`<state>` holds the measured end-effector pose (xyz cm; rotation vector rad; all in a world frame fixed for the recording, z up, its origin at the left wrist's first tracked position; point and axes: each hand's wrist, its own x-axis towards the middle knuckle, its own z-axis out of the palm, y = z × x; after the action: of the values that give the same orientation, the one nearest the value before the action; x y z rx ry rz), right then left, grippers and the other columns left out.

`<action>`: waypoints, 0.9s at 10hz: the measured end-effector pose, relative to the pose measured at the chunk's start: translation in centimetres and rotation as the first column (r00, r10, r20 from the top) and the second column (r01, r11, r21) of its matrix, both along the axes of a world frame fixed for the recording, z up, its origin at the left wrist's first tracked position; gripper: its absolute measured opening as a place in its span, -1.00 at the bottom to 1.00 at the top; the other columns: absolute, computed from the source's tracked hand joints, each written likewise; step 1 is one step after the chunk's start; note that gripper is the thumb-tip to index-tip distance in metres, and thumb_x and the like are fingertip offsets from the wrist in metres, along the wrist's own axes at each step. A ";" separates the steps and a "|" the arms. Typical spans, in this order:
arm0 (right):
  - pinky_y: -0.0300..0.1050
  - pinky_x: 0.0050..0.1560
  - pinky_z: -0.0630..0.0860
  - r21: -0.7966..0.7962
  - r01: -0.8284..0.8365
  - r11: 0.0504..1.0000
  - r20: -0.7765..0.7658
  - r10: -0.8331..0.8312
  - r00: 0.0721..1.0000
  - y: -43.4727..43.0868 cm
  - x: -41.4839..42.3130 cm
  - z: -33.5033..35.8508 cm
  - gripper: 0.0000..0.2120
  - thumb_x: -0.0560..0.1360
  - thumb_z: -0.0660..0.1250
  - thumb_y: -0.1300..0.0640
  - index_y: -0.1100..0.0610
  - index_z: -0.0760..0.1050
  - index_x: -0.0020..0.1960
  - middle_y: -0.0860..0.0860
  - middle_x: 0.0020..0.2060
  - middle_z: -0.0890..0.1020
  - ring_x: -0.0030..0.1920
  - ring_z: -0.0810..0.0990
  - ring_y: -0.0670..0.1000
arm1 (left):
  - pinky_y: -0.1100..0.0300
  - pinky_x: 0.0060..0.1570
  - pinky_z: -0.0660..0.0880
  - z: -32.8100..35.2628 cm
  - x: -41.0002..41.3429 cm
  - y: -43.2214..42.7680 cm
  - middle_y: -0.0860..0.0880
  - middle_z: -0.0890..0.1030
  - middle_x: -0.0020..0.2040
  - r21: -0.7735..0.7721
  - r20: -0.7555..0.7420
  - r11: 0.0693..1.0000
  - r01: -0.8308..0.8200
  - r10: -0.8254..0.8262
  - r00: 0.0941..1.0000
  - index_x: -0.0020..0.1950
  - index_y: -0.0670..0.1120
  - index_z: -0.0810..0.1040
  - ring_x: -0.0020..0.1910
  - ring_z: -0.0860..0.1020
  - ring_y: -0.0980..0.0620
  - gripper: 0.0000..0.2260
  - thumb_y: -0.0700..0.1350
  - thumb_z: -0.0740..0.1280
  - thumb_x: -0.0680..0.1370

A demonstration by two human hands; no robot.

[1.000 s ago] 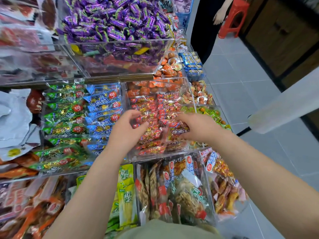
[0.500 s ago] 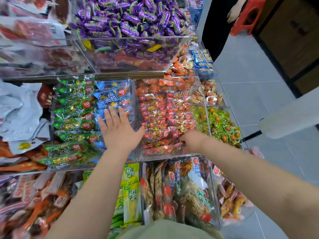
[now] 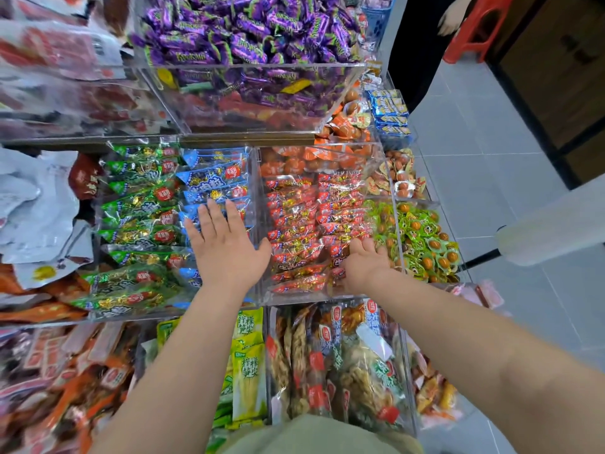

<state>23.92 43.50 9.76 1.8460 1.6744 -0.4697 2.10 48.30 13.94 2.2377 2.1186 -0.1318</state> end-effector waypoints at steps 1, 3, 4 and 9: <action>0.22 0.33 0.19 -0.088 -0.030 0.996 -0.100 0.021 0.995 0.1 0.7 0.5 -0.59 0.48 0.22 -0.21 -0.07 0.46 0.26 0.07 0.27 0.22 0.35 0.08 0.21 | -0.19 0.45 -0.23 0.0 0.0 0.0 -0.23 -0.06 0.58 0.004 0.006 1.000 -0.003 0.003 1.000 0.58 -0.14 -0.08 0.56 -0.09 -0.21 -0.19 0.31 0.09 0.52; -0.15 -0.19 0.40 0.015 -0.171 0.985 -0.289 0.168 0.942 -0.1 2.2 3.5 -0.63 0.46 0.31 0.06 0.01 0.48 0.26 0.01 0.04 0.57 -0.09 0.47 0.02 | -0.18 0.45 -0.25 -0.1 0.1 -0.1 -0.23 -0.03 0.58 0.019 0.016 1.000 -0.007 0.007 1.000 0.58 -0.14 -0.05 0.56 -0.07 -0.20 -0.20 0.29 0.12 0.52; -0.12 -0.25 0.46 -0.005 -0.269 0.963 -0.167 0.265 0.950 -0.3 1.2 3.6 -0.69 0.51 0.23 0.13 0.04 0.49 0.23 0.01 -0.07 0.56 -0.14 0.51 0.05 | -0.18 0.45 -0.24 -0.1 0.1 -0.1 -0.23 -0.03 0.58 0.020 0.009 1.000 -0.012 0.012 1.000 0.58 -0.14 -0.04 0.56 -0.07 -0.20 -0.20 0.29 0.12 0.52; 0.21 0.40 -0.34 0.168 -0.141 0.976 -0.018 0.146 0.989 0.5 2.4 -1.2 0.16 0.37 0.23 -0.40 0.11 -0.67 0.29 0.23 0.33 -0.54 0.38 -0.50 0.28 | -0.19 0.43 -0.25 -0.6 0.3 0.2 -0.24 0.04 0.57 0.045 -0.011 0.999 -0.023 0.024 1.000 0.57 -0.15 0.02 0.55 -0.01 -0.22 -0.21 0.29 0.11 0.50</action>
<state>26.30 43.98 8.55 1.8243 1.9027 -0.3068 2.38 48.54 13.38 2.2408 2.1743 -0.0973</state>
